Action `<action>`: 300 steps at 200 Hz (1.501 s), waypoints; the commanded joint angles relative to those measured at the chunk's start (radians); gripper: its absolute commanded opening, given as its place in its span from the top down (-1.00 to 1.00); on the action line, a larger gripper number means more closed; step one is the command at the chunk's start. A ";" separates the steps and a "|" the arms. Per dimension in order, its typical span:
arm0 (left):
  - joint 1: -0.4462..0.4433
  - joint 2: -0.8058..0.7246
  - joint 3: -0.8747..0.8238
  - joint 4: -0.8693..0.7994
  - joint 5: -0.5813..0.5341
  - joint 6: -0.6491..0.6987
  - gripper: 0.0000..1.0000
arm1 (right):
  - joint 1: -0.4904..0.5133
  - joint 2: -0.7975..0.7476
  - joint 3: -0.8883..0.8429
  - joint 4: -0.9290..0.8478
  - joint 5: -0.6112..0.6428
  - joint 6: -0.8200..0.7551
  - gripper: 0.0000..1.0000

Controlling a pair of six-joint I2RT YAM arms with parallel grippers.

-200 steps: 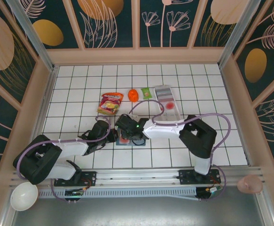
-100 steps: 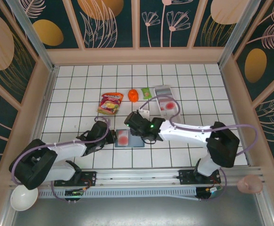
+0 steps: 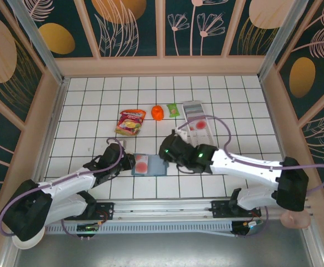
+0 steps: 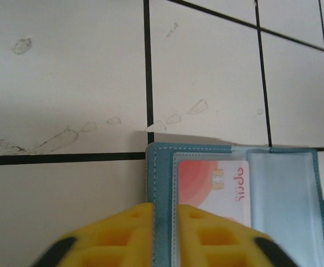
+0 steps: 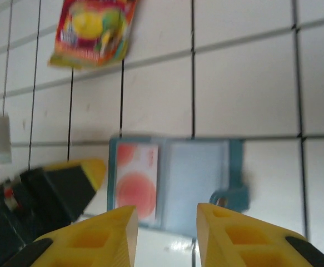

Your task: Put the credit cards into the card holder

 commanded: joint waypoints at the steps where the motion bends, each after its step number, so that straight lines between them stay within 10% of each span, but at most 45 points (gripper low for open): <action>1: -0.006 -0.009 0.005 -0.036 -0.027 -0.016 0.43 | 0.081 0.105 0.028 -0.030 0.003 0.132 0.29; 70: -0.006 -0.011 -0.030 0.000 0.018 -0.032 0.31 | 0.090 0.389 0.108 0.066 -0.053 0.161 0.28; 300: -0.006 0.077 -0.079 0.107 0.134 -0.024 0.75 | 0.057 0.443 0.140 -0.105 0.047 0.173 0.11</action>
